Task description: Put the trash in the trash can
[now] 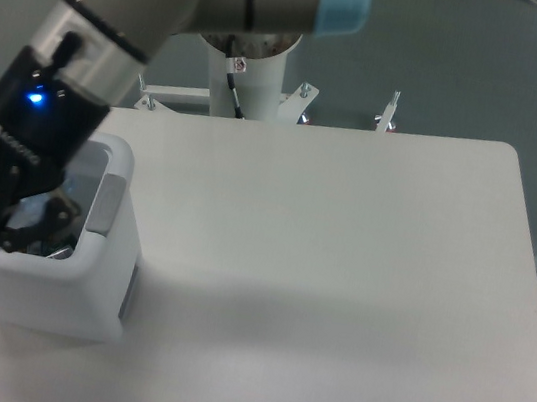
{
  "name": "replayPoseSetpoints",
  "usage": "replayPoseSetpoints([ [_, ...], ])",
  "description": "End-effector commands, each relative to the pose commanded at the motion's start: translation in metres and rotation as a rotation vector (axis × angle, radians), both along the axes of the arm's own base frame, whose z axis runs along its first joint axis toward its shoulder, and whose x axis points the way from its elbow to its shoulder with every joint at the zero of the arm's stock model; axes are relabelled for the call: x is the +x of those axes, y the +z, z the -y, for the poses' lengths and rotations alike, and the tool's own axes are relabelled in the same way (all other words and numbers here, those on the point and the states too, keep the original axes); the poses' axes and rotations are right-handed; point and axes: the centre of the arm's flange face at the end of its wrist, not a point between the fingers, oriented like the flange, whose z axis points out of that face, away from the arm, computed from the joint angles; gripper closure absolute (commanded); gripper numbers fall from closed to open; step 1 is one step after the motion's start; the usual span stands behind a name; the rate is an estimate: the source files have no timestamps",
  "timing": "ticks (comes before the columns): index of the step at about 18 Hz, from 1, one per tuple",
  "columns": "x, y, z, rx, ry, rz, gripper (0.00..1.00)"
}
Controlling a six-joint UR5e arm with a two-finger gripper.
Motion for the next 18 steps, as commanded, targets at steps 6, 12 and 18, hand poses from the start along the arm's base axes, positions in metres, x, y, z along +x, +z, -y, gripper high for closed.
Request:
replayPoseSetpoints([
  [6, 0.002, -0.001, 0.005, -0.002, -0.006, -0.008, 0.09],
  [12, -0.075, -0.034, 0.032, -0.077, 0.13, -0.075, 0.02],
  [18, -0.212, -0.078, 0.109, -0.186, 0.345, -0.131, 0.0],
])
